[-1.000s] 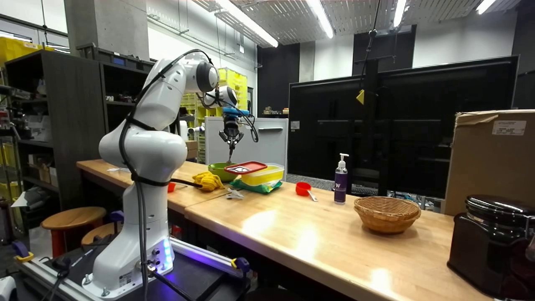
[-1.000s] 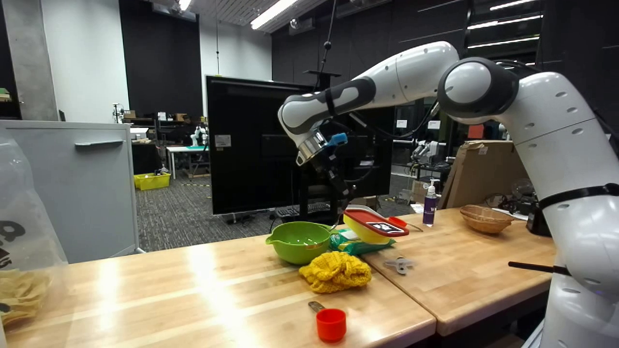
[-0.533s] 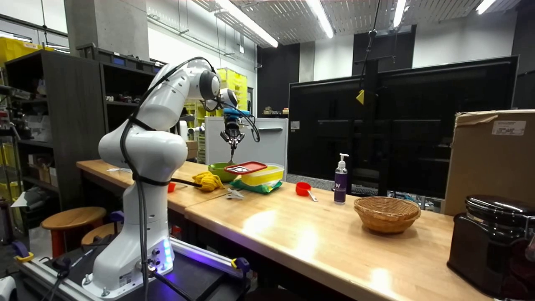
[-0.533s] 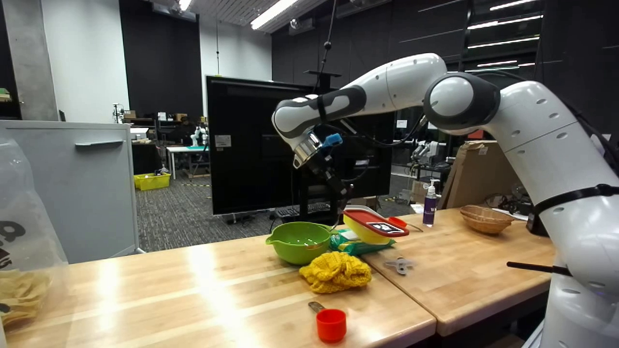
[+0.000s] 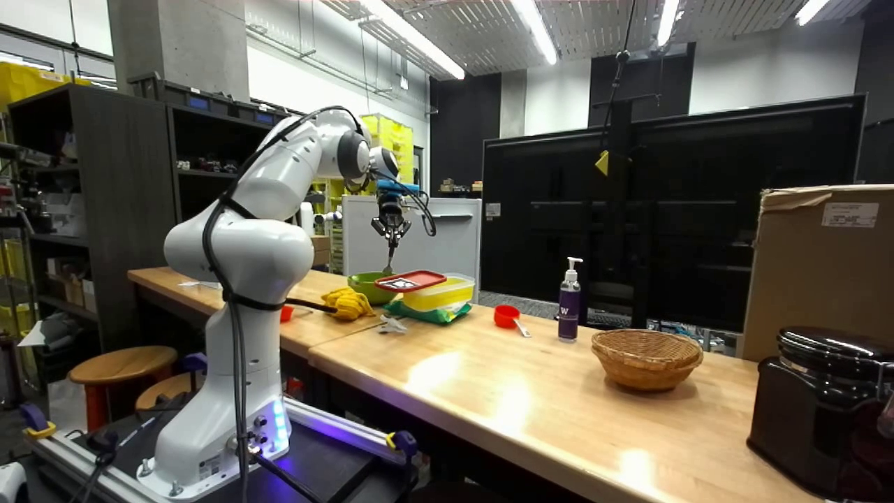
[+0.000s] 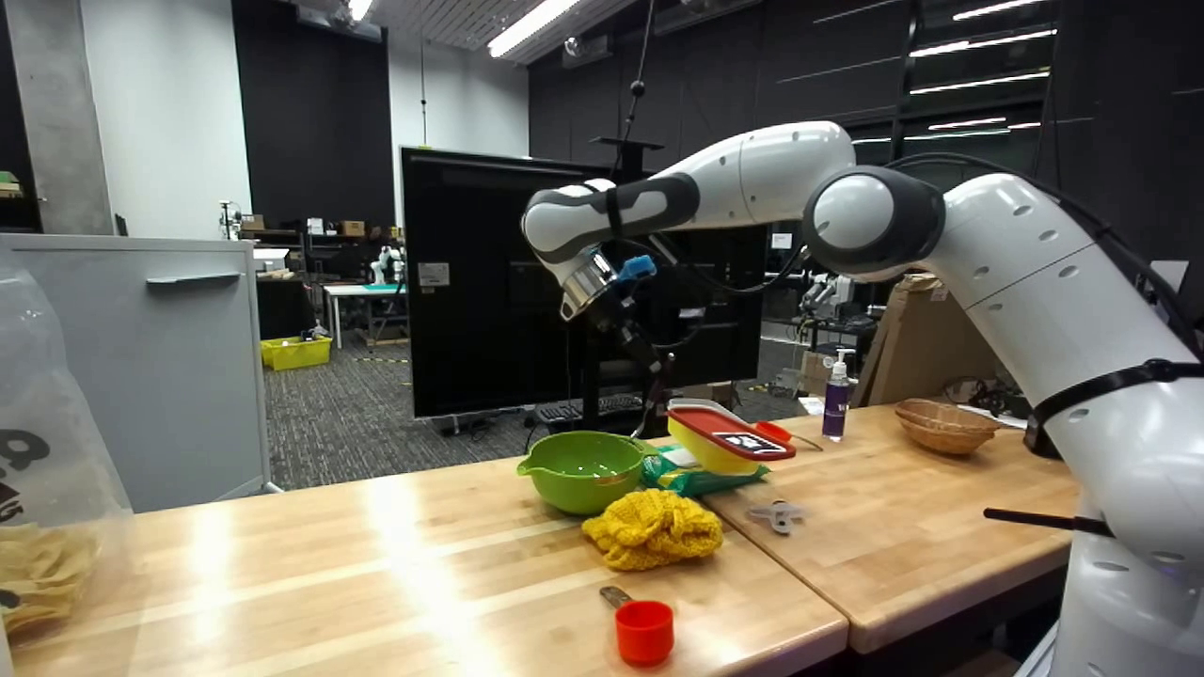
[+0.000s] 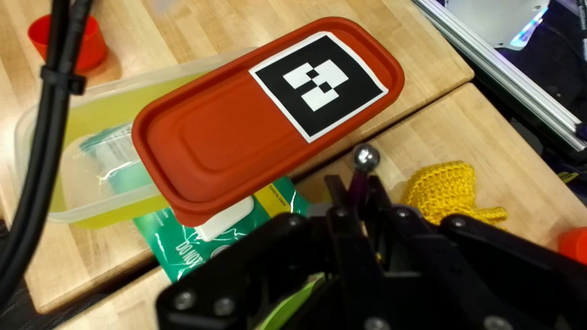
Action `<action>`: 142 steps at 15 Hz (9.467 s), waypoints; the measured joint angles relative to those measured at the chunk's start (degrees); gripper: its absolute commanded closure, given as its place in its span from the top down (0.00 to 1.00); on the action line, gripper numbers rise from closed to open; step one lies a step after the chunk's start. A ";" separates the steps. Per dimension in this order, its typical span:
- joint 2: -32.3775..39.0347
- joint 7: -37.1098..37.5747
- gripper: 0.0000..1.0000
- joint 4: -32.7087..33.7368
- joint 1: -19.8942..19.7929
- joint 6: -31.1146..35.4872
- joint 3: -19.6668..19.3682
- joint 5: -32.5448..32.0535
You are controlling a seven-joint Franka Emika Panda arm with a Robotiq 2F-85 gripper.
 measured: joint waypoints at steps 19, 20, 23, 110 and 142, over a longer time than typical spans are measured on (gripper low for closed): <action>10.13 0.96 0.03 7.95 0.00 -3.29 -1.05 0.23; 10.49 0.96 0.03 8.53 0.21 -3.34 -1.05 0.23; 11.83 0.90 0.03 10.76 1.16 -3.85 -1.04 0.26; 32.22 -7.85 0.03 37.67 11.17 -21.72 -12.55 -1.42; 33.35 -13.32 0.03 38.26 15.09 -3.68 -15.58 -4.37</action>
